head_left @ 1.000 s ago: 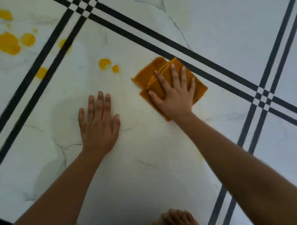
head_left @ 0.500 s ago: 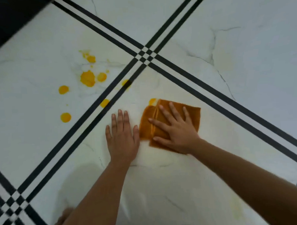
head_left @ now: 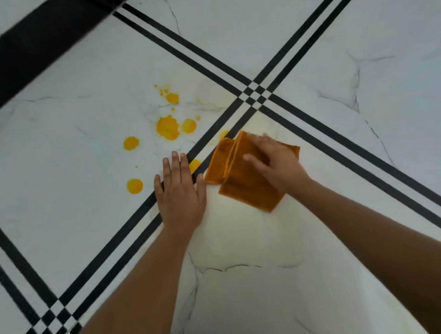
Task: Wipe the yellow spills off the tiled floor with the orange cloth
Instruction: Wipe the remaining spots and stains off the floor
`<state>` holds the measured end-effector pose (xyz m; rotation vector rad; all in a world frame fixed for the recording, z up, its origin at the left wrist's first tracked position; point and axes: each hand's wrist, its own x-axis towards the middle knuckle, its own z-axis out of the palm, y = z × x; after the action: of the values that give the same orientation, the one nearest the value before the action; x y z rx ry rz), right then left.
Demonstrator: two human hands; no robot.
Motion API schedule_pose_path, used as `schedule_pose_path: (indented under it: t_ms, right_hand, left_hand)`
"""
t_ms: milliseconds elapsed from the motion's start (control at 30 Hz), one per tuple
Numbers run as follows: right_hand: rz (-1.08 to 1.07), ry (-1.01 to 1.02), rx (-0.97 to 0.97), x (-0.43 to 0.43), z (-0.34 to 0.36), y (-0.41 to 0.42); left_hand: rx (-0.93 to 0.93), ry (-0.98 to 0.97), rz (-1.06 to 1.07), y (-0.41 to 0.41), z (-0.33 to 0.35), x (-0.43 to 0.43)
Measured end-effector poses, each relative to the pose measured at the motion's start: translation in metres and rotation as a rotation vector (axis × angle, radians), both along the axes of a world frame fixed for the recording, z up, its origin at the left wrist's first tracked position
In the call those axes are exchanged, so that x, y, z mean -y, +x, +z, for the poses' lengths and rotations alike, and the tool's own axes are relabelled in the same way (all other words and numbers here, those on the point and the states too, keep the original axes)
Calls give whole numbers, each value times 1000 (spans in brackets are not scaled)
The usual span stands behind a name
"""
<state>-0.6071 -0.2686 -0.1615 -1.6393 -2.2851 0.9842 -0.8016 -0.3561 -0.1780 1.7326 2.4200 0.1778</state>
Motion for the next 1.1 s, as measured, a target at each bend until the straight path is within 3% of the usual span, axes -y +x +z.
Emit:
schedule_pose_path:
  t_ms: [100,233,367,500,700,767,900,933,1033,1100]
  right_hand:
    - [-185,63,17,-8,17,22]
    - [-102,63,181,-25,26,34]
    - [-57,100,241,-49,15,31]
    - [-114,150,202,-63,6,16]
    - [-170,93,219,-65,-3,-19]
    - [-183,79,224,-68,-3,-30]
    - [-170,99,204,-74,1,-57]
    - [-157,103,208,-76,1,-61]
    - [-154,108,232,-85,-4,-67]
    - [-174,102,248,-89,-4,-70]
  left_hand:
    - [159,23,76,45,11,-11]
    - [378,-116,202,130,10,-34]
    - [364,-224,427,144,-4,-86]
    - [157,-148,213,85,-20,-129]
    - [-54,-44,-497,-11,-30,-111]
    - [-79,-78,-500,-38,-30,-128]
    - [-14,-79,-128,-68,-22,-174]
    - [-21,-80,-175,-71,-23,-170]
    - [-96,-118,-571,-91,-26,-161]
    - [-94,-118,-542,-107,-26,-192]
